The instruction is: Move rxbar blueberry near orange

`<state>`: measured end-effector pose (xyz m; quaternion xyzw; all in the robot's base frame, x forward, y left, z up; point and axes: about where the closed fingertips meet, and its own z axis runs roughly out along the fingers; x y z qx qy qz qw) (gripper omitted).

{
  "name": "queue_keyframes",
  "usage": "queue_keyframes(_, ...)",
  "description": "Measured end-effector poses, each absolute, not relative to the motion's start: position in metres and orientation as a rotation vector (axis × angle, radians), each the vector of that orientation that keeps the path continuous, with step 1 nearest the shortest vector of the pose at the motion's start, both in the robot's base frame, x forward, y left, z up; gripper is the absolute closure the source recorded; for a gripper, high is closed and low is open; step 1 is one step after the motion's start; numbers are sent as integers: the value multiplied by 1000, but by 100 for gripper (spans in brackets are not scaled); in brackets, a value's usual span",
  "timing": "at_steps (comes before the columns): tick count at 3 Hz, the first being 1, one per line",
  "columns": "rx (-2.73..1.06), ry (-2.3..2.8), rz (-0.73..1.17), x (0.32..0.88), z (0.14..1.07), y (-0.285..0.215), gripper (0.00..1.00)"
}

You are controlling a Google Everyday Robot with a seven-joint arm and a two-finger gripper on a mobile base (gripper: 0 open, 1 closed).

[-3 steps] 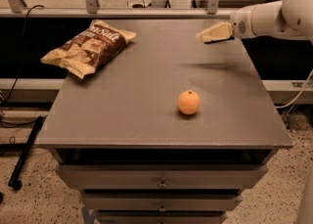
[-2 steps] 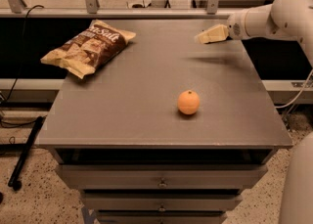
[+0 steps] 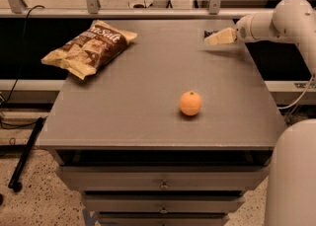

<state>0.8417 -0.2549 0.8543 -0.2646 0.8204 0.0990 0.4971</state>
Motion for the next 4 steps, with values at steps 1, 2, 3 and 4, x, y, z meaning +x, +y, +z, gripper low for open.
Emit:
queue_keyframes(1,-621,1994,234,851,846,-262,0)
queue_keyframes(2,-622,1992,250,856,840,-261,26)
queue_keyframes(3,-621,2003,265,856,834,-260,49)
queue_keyframes(4,-635,2002,285,851,835,-255,73)
